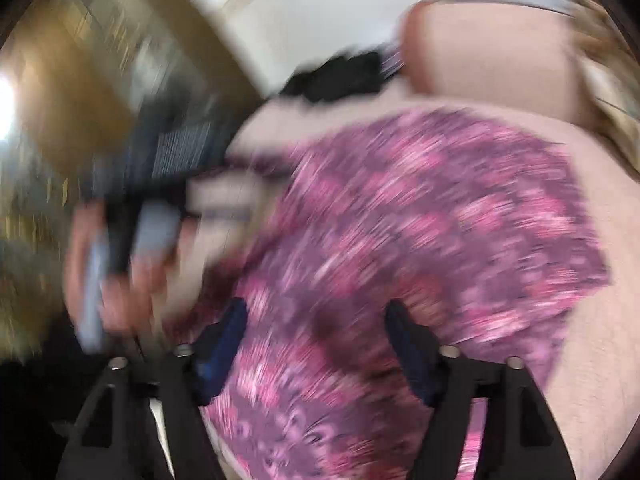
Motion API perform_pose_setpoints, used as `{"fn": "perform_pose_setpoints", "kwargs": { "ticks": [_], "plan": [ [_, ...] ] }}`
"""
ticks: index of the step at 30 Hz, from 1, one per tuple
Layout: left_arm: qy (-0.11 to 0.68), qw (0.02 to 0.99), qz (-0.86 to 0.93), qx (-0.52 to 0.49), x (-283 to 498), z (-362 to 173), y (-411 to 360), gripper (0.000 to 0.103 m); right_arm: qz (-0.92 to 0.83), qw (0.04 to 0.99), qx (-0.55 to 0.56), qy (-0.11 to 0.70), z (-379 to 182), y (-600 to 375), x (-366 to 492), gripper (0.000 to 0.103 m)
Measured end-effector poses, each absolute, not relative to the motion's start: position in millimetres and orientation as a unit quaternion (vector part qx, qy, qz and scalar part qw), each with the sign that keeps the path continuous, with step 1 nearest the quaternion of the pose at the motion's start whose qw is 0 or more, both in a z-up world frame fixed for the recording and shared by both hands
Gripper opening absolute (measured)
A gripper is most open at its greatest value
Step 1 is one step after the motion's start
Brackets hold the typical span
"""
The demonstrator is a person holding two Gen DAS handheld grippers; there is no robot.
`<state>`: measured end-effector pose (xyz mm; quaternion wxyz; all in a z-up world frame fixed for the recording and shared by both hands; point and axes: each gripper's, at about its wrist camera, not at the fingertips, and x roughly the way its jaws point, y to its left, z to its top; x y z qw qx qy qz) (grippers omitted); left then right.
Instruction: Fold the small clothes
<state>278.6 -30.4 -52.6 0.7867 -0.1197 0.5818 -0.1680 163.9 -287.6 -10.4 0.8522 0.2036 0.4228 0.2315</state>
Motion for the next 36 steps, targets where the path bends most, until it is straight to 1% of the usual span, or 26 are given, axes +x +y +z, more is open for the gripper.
{"fn": "perform_pose_setpoints", "kwargs": {
  "ticks": [3,4,5,6,7,8,9,10,11,12,13,14,17,19,21,22,23,25,26,30,31,32,33,34,35,36],
  "plan": [
    [0.604,0.774,-0.181,-0.064,266.0,-72.6,-60.8,0.102,0.120,0.853,0.304,0.407,-30.2,-354.9,177.5,0.079],
    [0.606,0.773,-0.182,-0.059,262.7,-77.7,-64.5,0.094,0.097,0.850,0.318,0.410,-36.4,-364.8,181.5,0.078],
    [0.609,0.770,-0.184,-0.049,258.8,-83.4,-71.1,0.076,0.060,0.841,0.341,0.417,-51.0,-380.4,183.4,0.071],
    [0.614,0.766,-0.188,-0.038,255.8,-88.8,-77.1,0.065,0.040,0.831,0.358,0.424,-61.4,-389.2,186.6,0.066],
    [0.619,0.761,-0.192,-0.029,253.5,-94.3,-82.5,0.047,0.034,0.824,0.369,0.428,-68.1,-392.1,188.8,0.057],
    [0.619,0.761,-0.191,-0.016,251.1,-101.4,-86.4,0.037,0.033,0.813,0.384,0.437,-80.5,-392.6,194.7,0.055],
    [0.619,0.764,-0.184,-0.007,251.1,-104.3,-86.4,0.031,0.029,0.809,0.387,0.442,-85.3,-390.9,200.7,0.054],
    [0.622,0.765,-0.170,0.003,251.1,-108.1,-83.8,0.015,0.020,0.808,0.386,0.446,-91.0,-390.5,205.0,0.053],
    [0.630,0.759,-0.165,-0.009,250.4,-108.3,-76.9,0.010,0.009,0.806,0.382,0.452,-97.7,-387.5,209.1,0.051],
    [0.627,0.759,-0.174,-0.037,247.6,-100.7,-67.2,0.009,0.006,0.804,0.383,0.455,-101.9,-385.8,209.9,0.046],
    [0.609,0.769,-0.184,-0.061,241.3,-84.1,-55.5,0.008,0.005,0.802,0.389,0.453,-105.5,-386.5,208.5,0.025],
    [0.594,0.780,-0.188,-0.063,235.3,-69.8,-48.2,0.008,0.008,0.801,0.399,0.447,-105.7,-384.7,208.3,0.011],
    [0.553,0.809,-0.192,-0.058,217.7,-34.7,-27.2,0.008,0.032,0.815,0.389,0.428,-90.8,-374.3,206.3,0.009],
    [0.567,0.798,-0.200,-0.040,215.1,-41.8,-29.1,0.009,0.050,0.820,0.372,0.432,-84.4,-362.6,210.1,0.008],
    [0.600,0.777,-0.192,-0.006,216.6,-67.7,-37.9,0.013,0.061,0.815,0.365,0.446,-91.1,-352.2,214.4,0.009],
    [0.619,0.764,-0.180,0.006,218.5,-80.7,-38.4,0.016,0.059,0.811,0.361,0.456,-97.9,-349.1,216.7,0.011],
    [0.634,0.754,-0.170,0.015,220.2,-92.3,-37.6,0.018,0.057,0.804,0.362,0.468,-105.8,-348.4,220.6,0.025],
    [0.640,0.751,-0.164,0.002,223.4,-100.7,-28.6,0.025,0.041,0.799,0.377,0.466,-112.7,-358.8,213.5,0.047],
    [0.640,0.751,-0.163,-0.002,224.0,-100.2,-26.6,0.027,0.035,0.799,0.391,0.456,-113.9,-364.2,214.6,0.050],
    [0.625,0.763,-0.165,0.003,222.1,-92.2,-23.6,0.025,0.030,0.789,0.435,0.432,-117.3,-383.7,218.8,0.050],
    [0.623,0.764,-0.168,0.006,222.0,-91.6,-23.2,0.013,0.025,0.788,0.438,0.433,-119.9,-385.3,222.3,0.050],
    [0.622,0.764,-0.171,0.003,221.6,-91.7,-20.9,0.009,0.021,0.787,0.439,0.433,-121.5,-386.8,224.2,0.047],
    [0.620,0.766,-0.170,-0.002,221.4,-89.7,-22.7,0.009,0.009,0.787,0.443,0.429,-124.4,-391.5,224.4,0.041],
    [0.614,0.770,-0.171,-0.007,220.9,-87.6,-19.4,0.008,0.001,0.787,0.446,0.427,-125.4,-394.9,222.9,0.021],
    [0.610,0.774,-0.169,-0.006,221.6,-86.4,-19.4,0.008,-0.010,0.788,0.442,0.429,-124.5,-396.8,221.6,0.005],
    [0.606,0.779,-0.163,-0.001,222.4,-85.7,-14.9,0.008,-0.018,0.790,0.435,0.431,-123.3,-397.2,220.0,0.005]
  ]
}}
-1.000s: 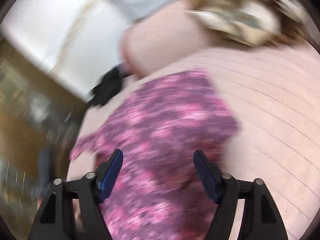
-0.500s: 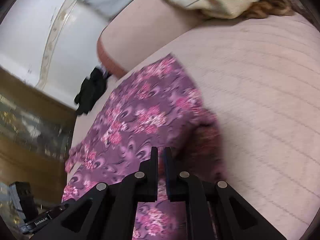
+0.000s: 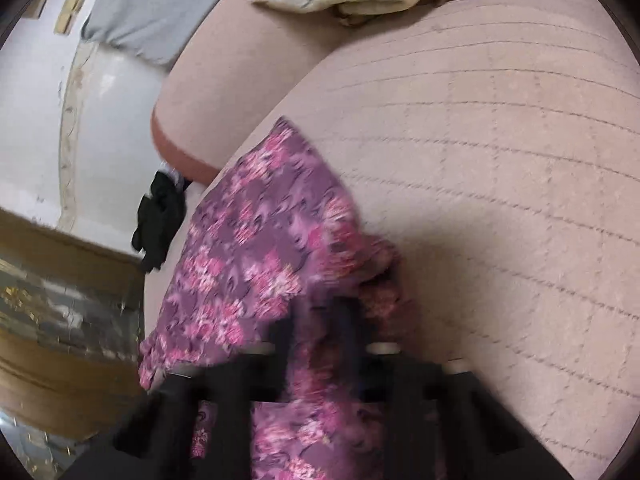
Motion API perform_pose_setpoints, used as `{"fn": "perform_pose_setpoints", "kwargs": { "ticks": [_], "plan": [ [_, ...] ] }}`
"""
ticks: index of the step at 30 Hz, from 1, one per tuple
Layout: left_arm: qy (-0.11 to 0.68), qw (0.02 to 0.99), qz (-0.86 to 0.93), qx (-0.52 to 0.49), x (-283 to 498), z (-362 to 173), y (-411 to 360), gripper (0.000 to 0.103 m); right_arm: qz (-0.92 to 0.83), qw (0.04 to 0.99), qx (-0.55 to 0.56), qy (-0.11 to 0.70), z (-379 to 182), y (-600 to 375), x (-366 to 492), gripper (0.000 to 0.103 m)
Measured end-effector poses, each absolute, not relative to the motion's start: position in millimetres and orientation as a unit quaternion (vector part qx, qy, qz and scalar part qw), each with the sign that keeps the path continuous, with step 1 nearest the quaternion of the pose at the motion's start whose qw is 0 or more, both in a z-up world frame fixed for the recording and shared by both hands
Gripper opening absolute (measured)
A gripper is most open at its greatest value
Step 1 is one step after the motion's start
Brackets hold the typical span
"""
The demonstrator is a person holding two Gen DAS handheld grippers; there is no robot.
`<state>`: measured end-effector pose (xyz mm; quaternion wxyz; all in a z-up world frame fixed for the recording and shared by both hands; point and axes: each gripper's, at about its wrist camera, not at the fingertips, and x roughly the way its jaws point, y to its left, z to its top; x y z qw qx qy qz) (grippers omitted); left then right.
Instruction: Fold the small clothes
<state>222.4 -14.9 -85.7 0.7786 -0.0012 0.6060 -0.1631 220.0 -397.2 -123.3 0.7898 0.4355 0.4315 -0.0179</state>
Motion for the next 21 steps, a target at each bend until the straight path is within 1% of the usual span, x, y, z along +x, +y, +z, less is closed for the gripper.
{"fn": "perform_pose_setpoints", "kwargs": {
  "ticks": [1,4,6,7,8,9,10,11,13,17,21],
  "plan": [
    [0.604,0.781,-0.156,0.005,221.5,-87.0,-14.0,0.011,-0.019,0.790,0.432,0.435,-121.3,-397.4,221.6,0.005],
    [0.627,0.765,-0.144,0.034,225.7,-102.3,-22.3,0.029,-0.026,0.803,0.400,0.441,-110.1,-388.6,219.2,0.008],
    [0.616,0.774,-0.139,0.035,226.0,-92.4,-21.3,0.035,-0.026,0.825,0.365,0.430,-90.7,-377.5,208.3,0.009],
    [0.603,0.784,-0.144,0.027,225.9,-80.4,-18.4,0.044,-0.019,0.837,0.348,0.422,-79.7,-370.9,199.8,0.025],
    [0.588,0.795,-0.146,0.014,226.5,-68.0,-14.7,0.056,-0.010,0.854,0.321,0.409,-63.0,-359.3,185.8,0.050],
    [0.573,0.807,-0.145,0.002,226.8,-56.5,-9.6,0.062,-0.003,0.869,0.298,0.395,-50.2,-349.8,171.9,0.062],
    [0.554,0.820,-0.140,-0.012,227.0,-42.7,-2.0,0.072,-0.001,0.882,0.280,0.380,-39.7,-340.9,157.3,0.074],
    [0.540,0.831,-0.134,-0.022,227.3,-32.7,5.6,0.078,-0.001,0.891,0.266,0.369,-31.7,-333.3,144.2,0.079],
    [0.516,0.847,-0.119,-0.050,230.1,-14.0,26.4,0.083,0.004,0.904,0.246,0.350,-17.6,-312.7,115.1,0.086],
    [0.499,0.851,-0.079,-0.144,241.8,4.1,90.6,0.083,0.038,0.908,0.214,0.359,10.0,-261.6,97.8,0.086],
    [0.487,0.846,-0.024,-0.215,251.8,2.0,159.2,0.083,0.088,0.913,0.180,0.355,41.7,-209.1,104.1,0.087]
  ]
}}
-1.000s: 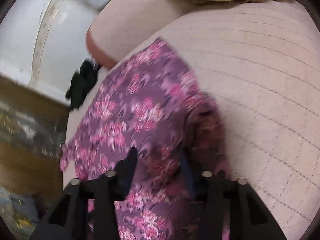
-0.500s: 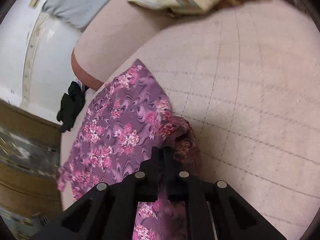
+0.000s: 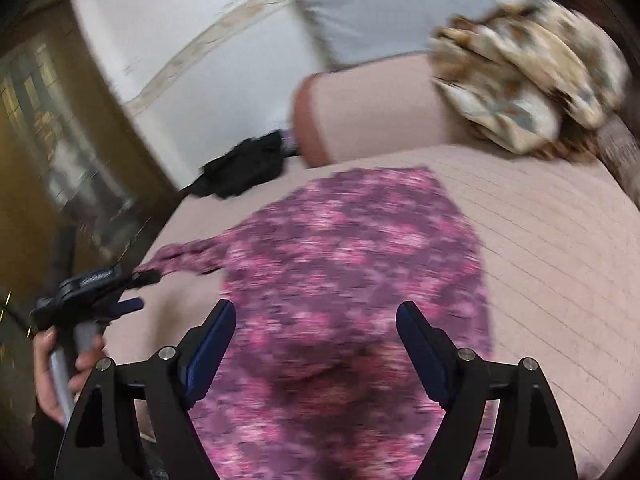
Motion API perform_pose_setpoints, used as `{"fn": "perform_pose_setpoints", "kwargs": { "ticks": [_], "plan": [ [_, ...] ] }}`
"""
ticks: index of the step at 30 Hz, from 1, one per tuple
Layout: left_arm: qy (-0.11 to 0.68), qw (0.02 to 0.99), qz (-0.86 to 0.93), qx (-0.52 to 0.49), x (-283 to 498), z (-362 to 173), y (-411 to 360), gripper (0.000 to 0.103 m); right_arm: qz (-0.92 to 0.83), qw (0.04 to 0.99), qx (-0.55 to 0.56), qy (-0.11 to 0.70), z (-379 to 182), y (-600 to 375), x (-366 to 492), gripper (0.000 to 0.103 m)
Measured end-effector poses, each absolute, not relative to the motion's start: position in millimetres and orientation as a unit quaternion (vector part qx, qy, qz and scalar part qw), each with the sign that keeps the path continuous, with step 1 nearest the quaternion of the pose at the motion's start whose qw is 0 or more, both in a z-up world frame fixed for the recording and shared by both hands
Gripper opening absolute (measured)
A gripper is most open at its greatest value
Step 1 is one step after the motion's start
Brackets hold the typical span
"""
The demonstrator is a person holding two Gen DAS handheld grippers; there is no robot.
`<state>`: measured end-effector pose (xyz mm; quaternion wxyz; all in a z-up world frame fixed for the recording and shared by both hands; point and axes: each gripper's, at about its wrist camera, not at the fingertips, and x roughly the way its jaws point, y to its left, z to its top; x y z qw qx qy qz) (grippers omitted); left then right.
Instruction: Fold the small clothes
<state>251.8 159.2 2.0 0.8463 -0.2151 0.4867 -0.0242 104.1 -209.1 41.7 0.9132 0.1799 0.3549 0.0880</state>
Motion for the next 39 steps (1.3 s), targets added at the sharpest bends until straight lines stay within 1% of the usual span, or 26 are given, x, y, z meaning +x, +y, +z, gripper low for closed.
{"fn": "perform_pose_setpoints", "kwargs": {
  "ticks": [3,8,12,15,16,19,20,22,24,25,27,30,33,36,39],
  "plan": [
    [0.483,0.831,0.018,-0.277,257.5,-6.2,217.4,0.083,0.124,0.909,0.172,0.358,50.4,-171.7,120.6,0.089],
    [0.484,0.779,0.090,-0.389,267.2,-30.1,298.1,0.083,0.182,0.887,0.171,0.389,36.9,-107.5,163.9,0.089],
    [0.486,0.771,0.118,-0.393,303.0,-38.1,330.8,0.083,0.213,0.878,0.178,0.391,26.4,-73.7,196.4,0.088],
    [0.488,0.767,0.129,-0.397,341.6,-52.4,351.9,0.083,0.231,0.870,0.189,0.393,12.6,-57.8,218.9,0.085],
    [0.488,0.766,0.135,-0.397,354.2,-59.2,357.0,0.083,0.234,0.866,0.192,0.397,5.4,-53.7,226.5,0.082],
    [0.474,0.765,0.134,-0.415,384.8,-84.2,370.7,0.081,0.234,0.856,0.193,0.419,-17.0,-47.8,244.5,0.067],
    [0.472,0.763,0.132,-0.421,392.0,-89.8,371.0,0.075,0.232,0.854,0.190,0.425,-20.9,-47.3,247.7,0.055],
    [0.482,0.758,0.127,-0.421,408.5,-101.9,370.0,0.061,0.231,0.848,0.195,0.435,-34.6,-53.6,254.2,0.049],
    [0.475,0.773,0.138,-0.397,419.5,-100.0,369.9,0.035,0.232,0.844,0.203,0.439,-41.3,-62.0,254.2,0.047],
    [0.477,0.778,0.139,-0.384,424.1,-99.4,370.6,0.007,0.230,0.844,0.203,0.439,-43.2,-66.7,252.4,0.047],
    [0.467,0.782,0.132,-0.391,422.7,-95.6,372.2,0.007,0.224,0.847,0.203,0.438,-43.4,-75.0,247.3,0.046],
    [0.425,0.830,0.133,-0.337,408.5,-50.2,350.9,0.006,0.216,0.848,0.206,0.437,-40.3,-87.6,236.8,0.046],
    [0.372,0.889,0.097,-0.249,383.7,13.3,302.4,0.006,0.211,0.853,0.187,0.440,-30.5,-99.7,222.0,0.046],
    [0.331,0.927,0.045,-0.168,343.9,69.4,240.2,0.006,0.210,0.852,0.192,0.439,-19.2,-120.7,208.5,0.046],
    [0.289,0.952,-0.014,-0.097,301.3,108.2,174.5,0.006,0.203,0.855,0.212,0.427,-7.2,-148.9,198.6,0.047]
  ]
}}
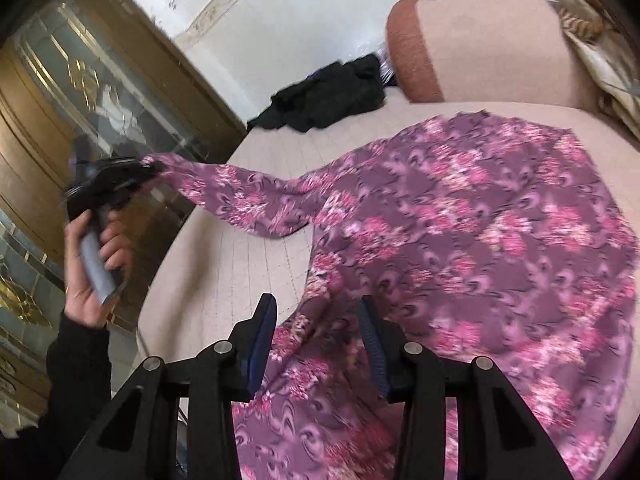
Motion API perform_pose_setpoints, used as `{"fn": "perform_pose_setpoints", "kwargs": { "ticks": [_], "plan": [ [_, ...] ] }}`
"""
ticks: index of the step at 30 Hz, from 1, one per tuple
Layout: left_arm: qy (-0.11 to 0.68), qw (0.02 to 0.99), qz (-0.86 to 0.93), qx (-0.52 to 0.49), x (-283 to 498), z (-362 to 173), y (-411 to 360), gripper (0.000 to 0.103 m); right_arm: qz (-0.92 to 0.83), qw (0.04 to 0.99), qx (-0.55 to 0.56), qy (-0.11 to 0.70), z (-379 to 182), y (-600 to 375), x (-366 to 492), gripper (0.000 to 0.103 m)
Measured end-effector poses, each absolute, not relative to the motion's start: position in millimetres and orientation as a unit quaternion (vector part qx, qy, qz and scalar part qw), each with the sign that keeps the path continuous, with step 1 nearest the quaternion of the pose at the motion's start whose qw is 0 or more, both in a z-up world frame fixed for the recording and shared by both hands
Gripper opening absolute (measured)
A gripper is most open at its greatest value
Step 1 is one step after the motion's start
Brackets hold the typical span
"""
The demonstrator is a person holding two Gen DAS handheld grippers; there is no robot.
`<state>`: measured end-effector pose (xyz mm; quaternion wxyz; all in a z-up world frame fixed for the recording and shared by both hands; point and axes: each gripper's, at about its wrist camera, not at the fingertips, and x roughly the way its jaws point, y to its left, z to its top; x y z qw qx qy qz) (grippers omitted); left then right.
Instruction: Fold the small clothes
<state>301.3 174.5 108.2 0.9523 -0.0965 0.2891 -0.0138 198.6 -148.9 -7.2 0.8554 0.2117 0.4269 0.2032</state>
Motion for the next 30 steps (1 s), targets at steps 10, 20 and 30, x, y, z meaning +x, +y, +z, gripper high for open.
{"fn": "perform_pose_setpoints", "kwargs": {
  "ticks": [10,20,30],
  "plan": [
    [0.310,0.914,-0.245,0.090,175.7,64.7,-34.2,0.006,0.183,0.855,0.315,0.370,-12.6,-262.4,192.9,0.047],
    [0.405,0.816,-0.328,0.249,136.8,-67.5,-131.1,0.007,0.168,0.742,0.496,0.419,-85.7,-349.4,209.0,0.069],
    [0.370,0.795,-0.359,0.319,106.5,-80.3,-148.0,0.032,0.176,0.716,0.418,0.531,-104.1,-311.1,204.9,0.075]
  ]
}}
